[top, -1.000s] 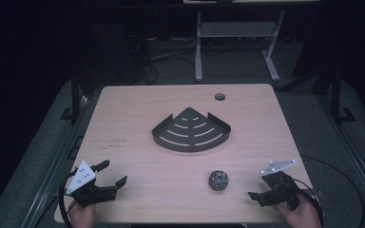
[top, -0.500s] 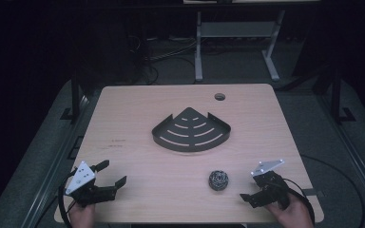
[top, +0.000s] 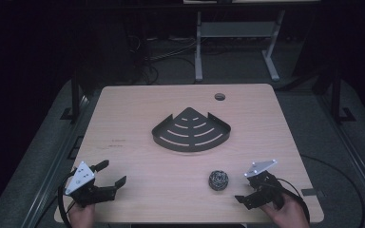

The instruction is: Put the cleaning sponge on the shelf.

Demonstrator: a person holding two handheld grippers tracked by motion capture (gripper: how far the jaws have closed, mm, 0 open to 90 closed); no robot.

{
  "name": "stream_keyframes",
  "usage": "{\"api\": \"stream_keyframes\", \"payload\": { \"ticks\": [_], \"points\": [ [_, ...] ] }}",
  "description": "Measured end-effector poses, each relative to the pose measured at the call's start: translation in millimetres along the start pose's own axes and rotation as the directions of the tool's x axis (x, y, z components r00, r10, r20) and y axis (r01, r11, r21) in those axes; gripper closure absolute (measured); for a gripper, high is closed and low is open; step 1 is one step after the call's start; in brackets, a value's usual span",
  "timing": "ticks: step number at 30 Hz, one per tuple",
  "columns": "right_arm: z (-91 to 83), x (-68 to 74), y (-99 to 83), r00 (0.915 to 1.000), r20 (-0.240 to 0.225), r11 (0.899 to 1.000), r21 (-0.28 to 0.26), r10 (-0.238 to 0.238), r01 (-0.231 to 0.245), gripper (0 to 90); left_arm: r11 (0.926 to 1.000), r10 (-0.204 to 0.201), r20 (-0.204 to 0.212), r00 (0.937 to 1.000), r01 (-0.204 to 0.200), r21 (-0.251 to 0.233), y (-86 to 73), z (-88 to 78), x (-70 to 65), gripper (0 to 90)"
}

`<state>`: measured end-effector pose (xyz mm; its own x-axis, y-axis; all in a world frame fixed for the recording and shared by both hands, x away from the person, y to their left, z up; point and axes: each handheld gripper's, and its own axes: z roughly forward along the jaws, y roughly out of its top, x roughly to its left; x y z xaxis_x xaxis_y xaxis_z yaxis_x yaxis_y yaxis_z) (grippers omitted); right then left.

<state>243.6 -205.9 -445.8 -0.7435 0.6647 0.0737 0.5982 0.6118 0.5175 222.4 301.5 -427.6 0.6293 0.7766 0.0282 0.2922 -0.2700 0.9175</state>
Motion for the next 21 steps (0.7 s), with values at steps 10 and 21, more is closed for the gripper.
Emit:
{"api": "stream_keyframes", "payload": {
  "ticks": [10, 21],
  "points": [
    [3.6, 6.3, 13.4, 0.9987, -0.017, 0.999, 0.016, -0.048, 0.048, 17.5, 1.0, -0.003, -0.005, 1.0, 0.003, -0.003, -0.2, -1.6, 1.4, 13.5],
    [8.6, 9.8, 23.8, 0.9968, -0.038, 0.997, 0.034, -0.07, 0.072, 17.3, 1.0, -0.002, -0.006, 1.0, 0.002, -0.007, 0.1, -2.1, 1.5, 13.5]
  ]
}}
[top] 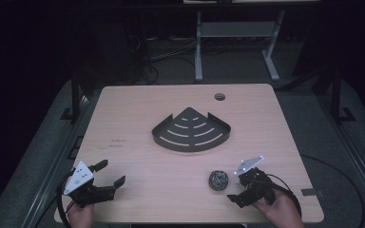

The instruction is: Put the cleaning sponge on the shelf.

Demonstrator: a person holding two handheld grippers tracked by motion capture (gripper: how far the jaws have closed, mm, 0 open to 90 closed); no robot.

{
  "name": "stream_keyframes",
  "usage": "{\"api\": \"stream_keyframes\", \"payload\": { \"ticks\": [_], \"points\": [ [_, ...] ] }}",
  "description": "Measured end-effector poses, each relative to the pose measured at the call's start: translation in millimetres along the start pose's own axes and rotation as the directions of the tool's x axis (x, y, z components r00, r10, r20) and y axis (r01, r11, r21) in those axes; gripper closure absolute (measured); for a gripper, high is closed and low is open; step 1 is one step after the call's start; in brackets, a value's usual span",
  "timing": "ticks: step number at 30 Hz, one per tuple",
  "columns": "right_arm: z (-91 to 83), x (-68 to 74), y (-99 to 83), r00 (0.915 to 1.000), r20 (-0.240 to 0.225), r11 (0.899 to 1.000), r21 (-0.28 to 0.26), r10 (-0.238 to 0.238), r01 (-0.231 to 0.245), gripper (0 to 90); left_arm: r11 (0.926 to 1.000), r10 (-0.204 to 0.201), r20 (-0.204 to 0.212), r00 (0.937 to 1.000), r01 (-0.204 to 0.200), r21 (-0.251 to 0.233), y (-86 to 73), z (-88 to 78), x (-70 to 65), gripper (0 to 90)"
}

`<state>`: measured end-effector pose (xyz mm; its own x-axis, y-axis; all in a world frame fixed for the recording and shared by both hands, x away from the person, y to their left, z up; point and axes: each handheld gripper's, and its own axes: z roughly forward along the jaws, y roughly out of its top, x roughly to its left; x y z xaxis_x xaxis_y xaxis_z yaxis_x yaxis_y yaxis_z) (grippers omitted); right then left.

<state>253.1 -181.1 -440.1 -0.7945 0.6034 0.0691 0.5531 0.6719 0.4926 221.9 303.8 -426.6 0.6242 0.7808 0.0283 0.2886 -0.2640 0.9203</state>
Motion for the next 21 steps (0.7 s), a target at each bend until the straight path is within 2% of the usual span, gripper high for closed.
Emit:
{"api": "stream_keyframes", "payload": {
  "ticks": [21],
  "points": [
    [11.1, 2.7, 28.4, 0.9982, -0.013, 0.997, 0.043, -0.058, 0.058, 17.0, 0.9999, -0.007, -0.002, 1.0, 0.007, -0.009, 0.7, -2.0, 1.3, 13.5]
  ]
}}
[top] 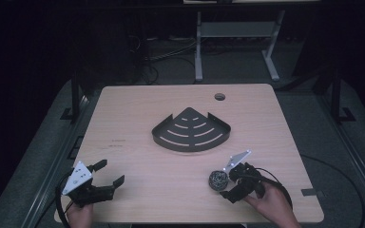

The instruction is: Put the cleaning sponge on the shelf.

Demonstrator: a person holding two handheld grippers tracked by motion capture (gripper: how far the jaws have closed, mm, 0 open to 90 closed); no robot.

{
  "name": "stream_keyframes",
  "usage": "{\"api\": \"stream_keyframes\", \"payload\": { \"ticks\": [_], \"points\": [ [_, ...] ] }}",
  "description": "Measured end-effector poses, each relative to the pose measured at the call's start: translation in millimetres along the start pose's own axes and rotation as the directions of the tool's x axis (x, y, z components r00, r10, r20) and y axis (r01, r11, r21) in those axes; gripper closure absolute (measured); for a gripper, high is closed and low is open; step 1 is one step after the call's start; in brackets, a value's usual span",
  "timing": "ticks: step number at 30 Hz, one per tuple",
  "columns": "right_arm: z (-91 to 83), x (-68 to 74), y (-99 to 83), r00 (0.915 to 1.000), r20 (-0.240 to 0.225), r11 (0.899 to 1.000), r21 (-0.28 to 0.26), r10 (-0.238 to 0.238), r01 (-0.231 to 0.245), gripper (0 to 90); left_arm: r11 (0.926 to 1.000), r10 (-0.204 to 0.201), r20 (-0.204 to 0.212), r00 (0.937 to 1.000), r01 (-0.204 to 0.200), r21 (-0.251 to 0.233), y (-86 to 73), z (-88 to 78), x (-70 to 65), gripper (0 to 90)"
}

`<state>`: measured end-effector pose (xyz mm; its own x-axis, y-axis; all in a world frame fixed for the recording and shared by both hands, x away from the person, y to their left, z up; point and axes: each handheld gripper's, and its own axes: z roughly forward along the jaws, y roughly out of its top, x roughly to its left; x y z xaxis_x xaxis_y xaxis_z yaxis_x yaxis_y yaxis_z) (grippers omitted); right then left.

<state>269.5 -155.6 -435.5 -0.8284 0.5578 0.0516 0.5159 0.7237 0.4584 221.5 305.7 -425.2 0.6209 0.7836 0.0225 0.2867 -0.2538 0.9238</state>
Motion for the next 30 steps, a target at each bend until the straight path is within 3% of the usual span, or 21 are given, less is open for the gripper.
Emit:
{"api": "stream_keyframes", "payload": {
  "ticks": [9, 17, 30],
  "points": [
    [4.5, -0.8, 12.3, 0.9997, -0.007, 1.0, 0.011, -0.024, 0.024, 17.0, 1.0, 0.003, 0.0, 1.0, -0.003, -0.003, 0.6, -0.8, -0.3, 13.5],
    [15.7, -3.6, 26.1, 0.9986, -0.016, 0.997, 0.063, -0.05, 0.051, 17.0, 1.0, 0.001, 0.001, 1.0, -0.001, -0.009, 0.8, -1.3, -0.1, 13.5],
    [23.1, -5.3, 34.8, 0.9971, -0.026, 0.993, 0.095, -0.072, 0.074, 19.9, 0.9999, -0.001, 0.002, 1.0, 0.001, -0.011, 0.9, -1.6, 0.3, 13.5]
  ]
}}
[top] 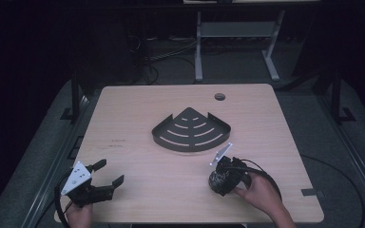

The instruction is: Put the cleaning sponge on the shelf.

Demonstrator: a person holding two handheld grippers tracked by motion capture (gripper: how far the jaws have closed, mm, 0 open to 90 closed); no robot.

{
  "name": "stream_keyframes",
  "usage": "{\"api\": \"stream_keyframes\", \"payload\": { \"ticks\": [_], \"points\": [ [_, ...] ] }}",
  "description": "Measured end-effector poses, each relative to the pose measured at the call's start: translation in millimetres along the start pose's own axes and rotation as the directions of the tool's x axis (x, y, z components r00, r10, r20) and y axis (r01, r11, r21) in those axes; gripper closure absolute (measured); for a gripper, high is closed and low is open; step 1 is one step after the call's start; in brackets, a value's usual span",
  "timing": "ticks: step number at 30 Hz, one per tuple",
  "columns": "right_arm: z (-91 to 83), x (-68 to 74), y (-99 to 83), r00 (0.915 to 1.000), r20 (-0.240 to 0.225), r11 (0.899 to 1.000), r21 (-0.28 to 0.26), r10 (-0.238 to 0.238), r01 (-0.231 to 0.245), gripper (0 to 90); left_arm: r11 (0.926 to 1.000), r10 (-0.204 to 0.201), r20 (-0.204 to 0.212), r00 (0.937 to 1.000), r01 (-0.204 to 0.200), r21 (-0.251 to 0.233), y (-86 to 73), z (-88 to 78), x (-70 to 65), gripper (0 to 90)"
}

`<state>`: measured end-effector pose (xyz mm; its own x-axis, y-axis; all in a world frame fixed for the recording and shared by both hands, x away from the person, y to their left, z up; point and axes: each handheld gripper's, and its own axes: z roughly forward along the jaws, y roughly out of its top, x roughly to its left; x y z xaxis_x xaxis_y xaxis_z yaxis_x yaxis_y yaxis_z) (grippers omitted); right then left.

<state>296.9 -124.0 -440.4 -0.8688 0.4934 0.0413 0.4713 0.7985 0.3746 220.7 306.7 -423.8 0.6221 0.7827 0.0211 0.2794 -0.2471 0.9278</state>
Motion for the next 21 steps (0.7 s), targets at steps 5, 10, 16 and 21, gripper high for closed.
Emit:
{"api": "stream_keyframes", "payload": {
  "ticks": [5, 10, 16, 21],
  "points": [
    [3.3, 0.1, 3.7, 1.0, 0.001, 1.0, 0.024, -0.009, 0.009, 26.7, 1.0, -0.006, 0.001, 1.0, 0.006, -0.003, -0.2, -0.9, 0.9, 13.5],
    [3.1, -0.2, 5.4, 0.9996, -0.02, 0.999, 0.028, -0.018, 0.019, 32.8, 1.0, -0.001, 0.0, 1.0, 0.001, -0.003, 0.3, -0.7, 0.1, 13.5],
    [0.7, 0.0, 5.7, 0.9994, -0.031, 1.0, 0.021, -0.018, 0.018, 33.3, 1.0, -0.002, 0.002, 1.0, 0.002, -0.005, 0.5, -0.8, 0.0, 13.5],
    [-3.1, 0.1, 8.2, 0.9987, -0.044, 1.0, 0.007, -0.025, 0.025, 33.3, 1.0, 0.0, 0.001, 1.0, 0.0, -0.001, 0.6, -0.5, -0.2, 13.5]
  ]
}}
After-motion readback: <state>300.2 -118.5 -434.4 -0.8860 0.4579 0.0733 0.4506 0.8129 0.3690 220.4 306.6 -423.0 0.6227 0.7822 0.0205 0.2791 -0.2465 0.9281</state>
